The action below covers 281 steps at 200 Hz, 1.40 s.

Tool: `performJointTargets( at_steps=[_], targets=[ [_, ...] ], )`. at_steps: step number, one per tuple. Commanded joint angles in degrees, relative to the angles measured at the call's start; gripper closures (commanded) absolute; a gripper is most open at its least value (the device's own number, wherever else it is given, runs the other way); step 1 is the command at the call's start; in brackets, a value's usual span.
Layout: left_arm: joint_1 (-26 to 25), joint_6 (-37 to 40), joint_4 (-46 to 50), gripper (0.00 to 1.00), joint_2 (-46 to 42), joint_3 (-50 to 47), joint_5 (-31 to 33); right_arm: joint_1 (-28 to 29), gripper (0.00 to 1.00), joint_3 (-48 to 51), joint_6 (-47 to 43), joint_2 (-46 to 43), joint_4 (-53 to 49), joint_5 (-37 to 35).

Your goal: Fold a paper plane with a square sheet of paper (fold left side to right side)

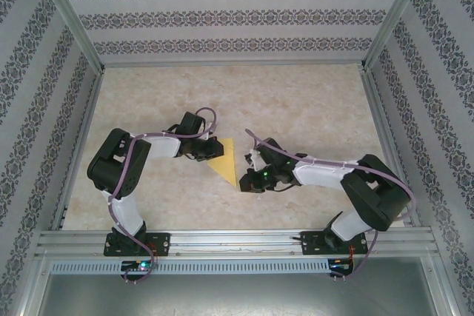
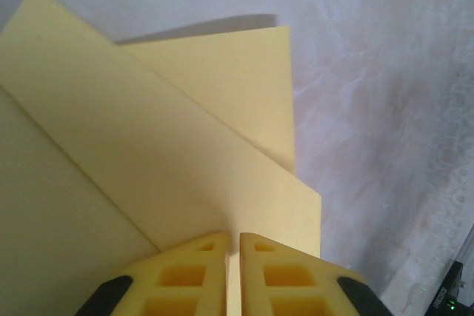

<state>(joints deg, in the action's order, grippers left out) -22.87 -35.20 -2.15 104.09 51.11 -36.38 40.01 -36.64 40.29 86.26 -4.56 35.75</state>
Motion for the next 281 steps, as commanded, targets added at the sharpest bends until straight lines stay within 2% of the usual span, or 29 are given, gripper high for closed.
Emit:
performJointTargets(
  at_steps=[1,25,48,83,126,169,196,220,251,281],
  targets=[
    [-0.3,-1.7,-1.0,0.83,-4.7,2.4,-0.3,-3.6,0.79,-1.5,-3.5,-2.2,-2.0,-0.4],
    [-0.2,0.4,0.9,0.76,-10.1,2.5,3.2,-6.7,0.65,-4.3,-7.3,-1.1,-2.0,-2.6],
    [0.2,3.9,4.5,0.69,-16.1,1.2,9.3,-7.4,0.6,-7.9,-10.9,2.3,-1.5,-3.3],
    [1.7,7.4,6.8,0.6,-25.6,-2.9,15.6,-7.4,0.58,-13.7,-15.0,9.7,-0.9,-2.5],
    [4.8,8.1,8.0,0.55,-31.9,-6.3,16.8,-7.0,0.57,-19.5,-16.6,17.7,0.0,0.6],
    [5.9,8.4,9.3,0.54,-33.4,-6.4,14.7,-7.0,0.67,-20.6,-15.3,21.6,3.0,6.0],
    [6.5,8.2,9.1,0.51,-34.2,-6.3,13.1,-7.2,0.84,-20.5,-14.8,20.9,4.3,7.5],
    [6.6,8.3,8.3,0.49,-36.8,-6.2,12.4,-8.7,1.0,-18.7,-16.0,16.1,4.7,8.2],
    [6.6,8.0,3.3,0.45,-42.3,-7.3,9.1,-12.1,1.0,-14.3,-17.7,7.4,8.6,11.6],
    [6.6,5.0,-3.4,0.4,-45.3,-7.0,0.6,-16.7,1.0,-10.4,-16.8,-0.5,14.1,16.0]
  ],
)
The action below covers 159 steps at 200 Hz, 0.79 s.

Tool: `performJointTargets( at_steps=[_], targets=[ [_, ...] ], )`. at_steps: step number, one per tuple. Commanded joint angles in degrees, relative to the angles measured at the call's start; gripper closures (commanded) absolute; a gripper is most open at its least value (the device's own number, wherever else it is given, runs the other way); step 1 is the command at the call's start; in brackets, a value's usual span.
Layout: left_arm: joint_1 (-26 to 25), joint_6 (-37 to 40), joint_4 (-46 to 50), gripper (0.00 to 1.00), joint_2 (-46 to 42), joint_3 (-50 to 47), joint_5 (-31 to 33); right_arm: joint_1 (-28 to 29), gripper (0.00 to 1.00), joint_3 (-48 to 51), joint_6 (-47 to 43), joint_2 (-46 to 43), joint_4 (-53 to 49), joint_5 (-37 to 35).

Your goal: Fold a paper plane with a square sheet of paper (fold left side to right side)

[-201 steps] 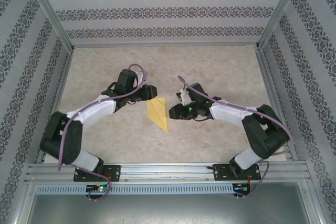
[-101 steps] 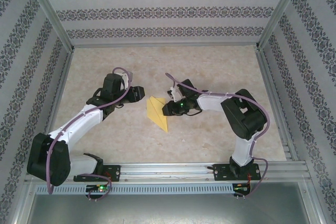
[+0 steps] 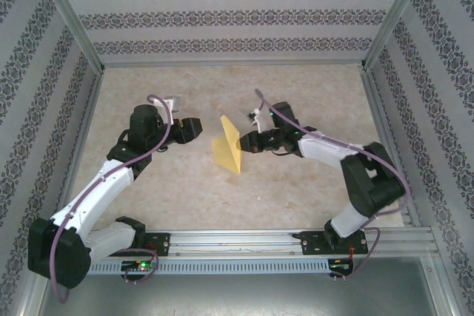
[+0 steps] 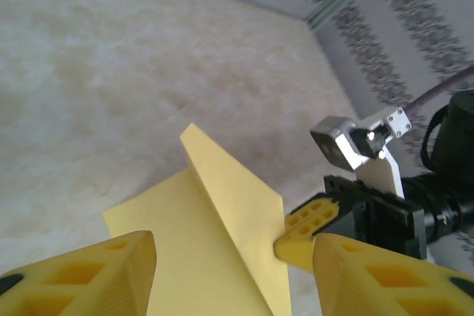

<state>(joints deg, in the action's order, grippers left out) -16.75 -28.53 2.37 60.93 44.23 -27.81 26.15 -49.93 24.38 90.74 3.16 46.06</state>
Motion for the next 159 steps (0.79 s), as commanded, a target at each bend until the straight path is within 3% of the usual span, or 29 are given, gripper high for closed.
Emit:
performJointTargets(
  at_steps=[1,43,90,159],
  targets=[
    [0.5,-1.9,-8.1,0.39,-2.2,-0.1,-8.3,-2.9,1.0,3.0,-0.7,-5.2,6.7,5.9],
    [0.1,-11.6,-14.9,0.41,-0.2,4.4,-19.3,-7.9,1.0,7.1,3.3,-17.1,18.2,11.5],
    [-3.3,-21.1,-28.6,0.39,4.7,5.7,-25.6,-7.7,1.0,8.4,9.7,-24.3,30.5,13.7],
    [-8.2,-20.4,-32.6,0.39,10.0,7.8,-27.0,-3.3,1.0,5.5,11.3,-24.2,30.9,13.9]
  ],
)
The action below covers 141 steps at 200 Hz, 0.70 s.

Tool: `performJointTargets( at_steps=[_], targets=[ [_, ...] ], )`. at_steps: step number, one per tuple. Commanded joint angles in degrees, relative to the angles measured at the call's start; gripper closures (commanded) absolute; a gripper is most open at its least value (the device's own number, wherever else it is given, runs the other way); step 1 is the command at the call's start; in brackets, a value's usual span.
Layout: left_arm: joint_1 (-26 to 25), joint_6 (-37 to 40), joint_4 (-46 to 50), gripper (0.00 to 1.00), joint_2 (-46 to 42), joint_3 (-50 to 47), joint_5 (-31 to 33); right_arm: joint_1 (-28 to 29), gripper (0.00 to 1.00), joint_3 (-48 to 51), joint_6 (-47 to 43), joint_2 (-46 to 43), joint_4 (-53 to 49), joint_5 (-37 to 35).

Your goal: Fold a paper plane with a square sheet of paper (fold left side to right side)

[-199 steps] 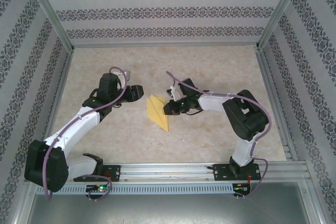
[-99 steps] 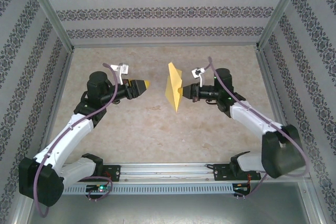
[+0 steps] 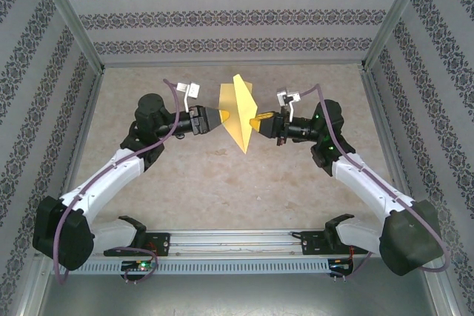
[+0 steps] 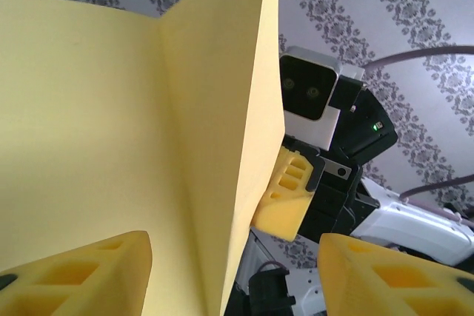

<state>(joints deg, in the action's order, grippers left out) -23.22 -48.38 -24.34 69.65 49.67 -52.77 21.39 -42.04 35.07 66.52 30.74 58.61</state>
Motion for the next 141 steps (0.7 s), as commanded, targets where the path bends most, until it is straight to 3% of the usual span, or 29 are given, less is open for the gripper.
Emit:
performJointTargets(
  at_steps=[1,36,121,141],
  targets=[
    [-1.8,-0.6,-5.9,0.39,1.3,2.3,-2.0,1.5,1.0,-2.4,0.6,0.0,3.4,1.3],
    [-3.1,-1.7,-8.5,0.43,4.3,2.8,-2.2,3.0,1.0,-3.1,0.6,1.4,3.4,0.6],
    [-3.7,1.0,-5.1,0.82,5.2,3.7,-0.4,3.4,1.0,-2.6,1.1,3.3,3.6,-2.1],
    [-3.7,1.4,-4.8,0.89,5.0,3.8,0.2,3.1,0.93,-2.5,1.5,3.0,3.5,-2.5]
  ],
)
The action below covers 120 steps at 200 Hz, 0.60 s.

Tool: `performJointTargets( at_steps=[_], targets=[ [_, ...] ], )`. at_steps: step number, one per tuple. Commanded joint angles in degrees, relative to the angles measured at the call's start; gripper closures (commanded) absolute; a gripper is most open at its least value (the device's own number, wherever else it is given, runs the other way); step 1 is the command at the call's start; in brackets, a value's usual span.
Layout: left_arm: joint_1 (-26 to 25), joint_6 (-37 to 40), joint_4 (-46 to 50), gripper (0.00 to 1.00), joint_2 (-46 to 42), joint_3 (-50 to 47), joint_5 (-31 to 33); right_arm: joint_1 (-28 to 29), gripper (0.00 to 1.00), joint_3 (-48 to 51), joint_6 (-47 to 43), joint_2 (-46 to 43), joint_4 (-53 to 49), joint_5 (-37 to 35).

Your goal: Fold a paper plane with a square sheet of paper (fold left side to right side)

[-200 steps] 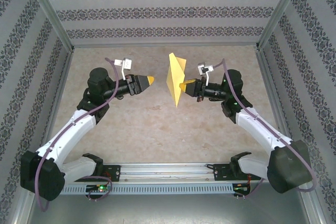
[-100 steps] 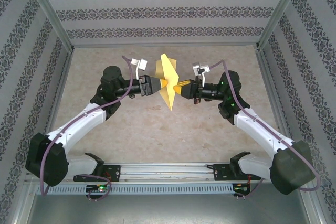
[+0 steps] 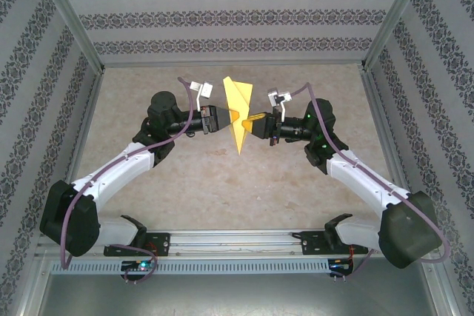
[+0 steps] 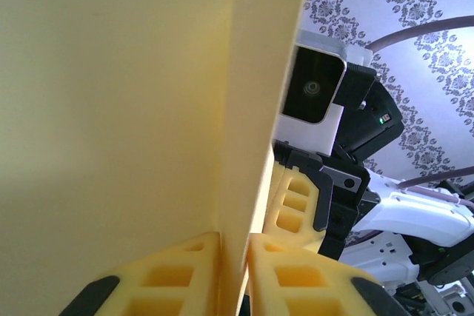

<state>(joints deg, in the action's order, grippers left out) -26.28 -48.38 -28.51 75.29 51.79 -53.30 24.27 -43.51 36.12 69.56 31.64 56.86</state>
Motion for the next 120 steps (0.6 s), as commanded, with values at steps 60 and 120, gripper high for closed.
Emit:
performJointTargets(
  at_steps=[60,120],
  targets=[
    [-0.6,0.2,-3.5,0.96,-0.3,1.1,2.0,-3.6,0.59,2.9,0.3,-7.9,-1.3,-3.8],
    [-0.7,0.2,-3.7,0.96,0.6,2.0,1.9,-4.2,0.28,8.5,1.7,-11.7,-7.8,-9.4]
  ],
)
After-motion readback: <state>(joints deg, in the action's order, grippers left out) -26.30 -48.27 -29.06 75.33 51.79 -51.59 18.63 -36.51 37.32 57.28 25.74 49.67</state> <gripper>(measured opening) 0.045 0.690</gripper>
